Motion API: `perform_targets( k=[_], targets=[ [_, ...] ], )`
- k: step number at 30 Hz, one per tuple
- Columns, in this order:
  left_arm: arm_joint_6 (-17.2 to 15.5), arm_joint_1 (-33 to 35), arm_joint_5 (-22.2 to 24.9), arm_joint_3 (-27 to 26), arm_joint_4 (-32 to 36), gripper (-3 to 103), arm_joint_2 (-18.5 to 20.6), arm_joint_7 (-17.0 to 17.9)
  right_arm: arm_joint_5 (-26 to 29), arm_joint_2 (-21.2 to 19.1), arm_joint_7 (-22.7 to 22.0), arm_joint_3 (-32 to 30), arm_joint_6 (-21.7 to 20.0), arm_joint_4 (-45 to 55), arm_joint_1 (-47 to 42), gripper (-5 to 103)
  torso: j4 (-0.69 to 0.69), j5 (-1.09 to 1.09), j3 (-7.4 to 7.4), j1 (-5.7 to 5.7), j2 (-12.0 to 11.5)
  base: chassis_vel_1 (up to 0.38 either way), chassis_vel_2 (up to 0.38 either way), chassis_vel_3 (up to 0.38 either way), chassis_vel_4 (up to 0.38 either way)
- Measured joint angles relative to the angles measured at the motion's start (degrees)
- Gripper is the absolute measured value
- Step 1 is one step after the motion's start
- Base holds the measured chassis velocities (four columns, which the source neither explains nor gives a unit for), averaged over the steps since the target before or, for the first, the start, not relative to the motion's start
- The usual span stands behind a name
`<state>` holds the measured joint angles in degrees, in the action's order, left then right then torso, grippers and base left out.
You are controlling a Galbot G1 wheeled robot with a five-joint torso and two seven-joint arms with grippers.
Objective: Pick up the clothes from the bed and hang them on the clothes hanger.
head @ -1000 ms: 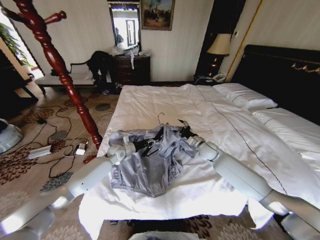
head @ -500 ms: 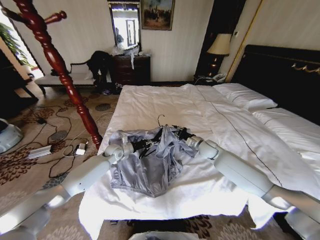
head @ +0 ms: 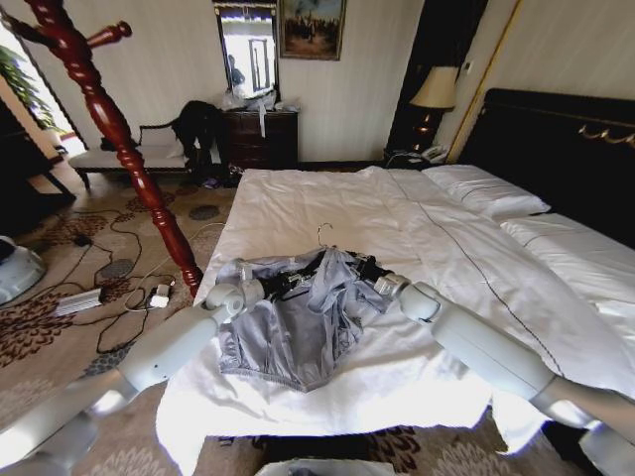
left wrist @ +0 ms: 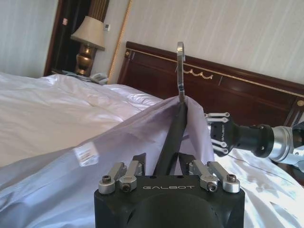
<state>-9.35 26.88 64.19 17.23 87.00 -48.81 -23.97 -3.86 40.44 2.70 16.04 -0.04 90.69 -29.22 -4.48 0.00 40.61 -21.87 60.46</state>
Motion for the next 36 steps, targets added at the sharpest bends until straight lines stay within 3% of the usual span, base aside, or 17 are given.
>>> perform_targets(
  k=[2,5,8,9,12,14,16,22,27,36],
  targets=[
    [0.0,1.5,0.0,-1.2,1.5,50,1.6,0.5,0.0,0.0,-0.4,-0.7,-0.1,0.1,-0.3,21,0.02,0.0,0.0,0.0,0.0,0.0,0.0,0.0,0.0],
    [0.0,3.5,-0.1,-2.8,2.9,55,2.7,1.3,0.0,0.0,-0.6,-1.1,-0.1,0.1,-0.6,21,0.02,-0.01,0.0,0.0,0.0,0.0,0.0,0.0,0.0],
    [0.0,7.5,-0.5,-8.0,5.6,72,4.0,3.3,-0.4,-0.6,-0.7,-1.4,-0.1,0.6,-1.8,21,0.01,0.0,0.0,0.0,0.0,0.0,0.0,0.0,0.0],
    [0.0,7.5,-0.5,-8.0,5.6,72,4.0,3.3,-0.4,-0.6,-0.7,-1.4,-0.1,0.6,-1.8,21,0.01,0.0,0.0,0.0,0.0,0.0,0.0,0.0,0.0],
    [0.0,12.9,-0.8,-15.9,9.5,88,4.3,5.8,-0.6,-0.8,-1.2,-2.6,-0.2,1.1,-3.2,21,0.0,0.0,0.0,0.0,0.0,0.0,0.0,0.0,0.0],
    [0.1,14.8,-0.9,-17.9,11.0,88,4.6,6.5,-0.6,-0.9,-1.3,-2.9,-0.3,1.3,-3.5,21,0.01,0.0,0.0,0.0,0.0,0.0,0.0,0.0,0.0],
    [0.3,18.7,-0.8,-21.5,14.2,98,5.6,8.3,-0.5,-1.2,-1.6,-3.5,-0.3,1.6,-3.9,21,0.02,-0.01,0.0,0.0,0.0,0.0,0.0,0.0,0.0],
    [1.6,27.0,-1.6,-28.7,18.3,100,7.7,12.7,0.1,-1.3,-2.2,-4.6,-0.8,1.9,-4.5,21,0.01,0.0,0.0,0.0,0.0,0.0,0.0,0.0,0.0],
    [2.0,31.9,-2.1,-34.6,18.1,100,7.9,14.4,0.5,-1.5,-2.5,-5.4,-0.9,2.5,-5.2,21,0.02,-0.01,0.0,0.01,0.0,0.0,0.0,0.0,0.0],
    [2.7,35.1,-5.8,-38.2,15.3,100,9.7,14.5,0.3,-2.3,-2.8,-7.5,-0.7,3.7,-7.5,21,0.0,-0.01,0.0,0.01,0.0,0.0,0.0,0.0,0.0]
  ],
)
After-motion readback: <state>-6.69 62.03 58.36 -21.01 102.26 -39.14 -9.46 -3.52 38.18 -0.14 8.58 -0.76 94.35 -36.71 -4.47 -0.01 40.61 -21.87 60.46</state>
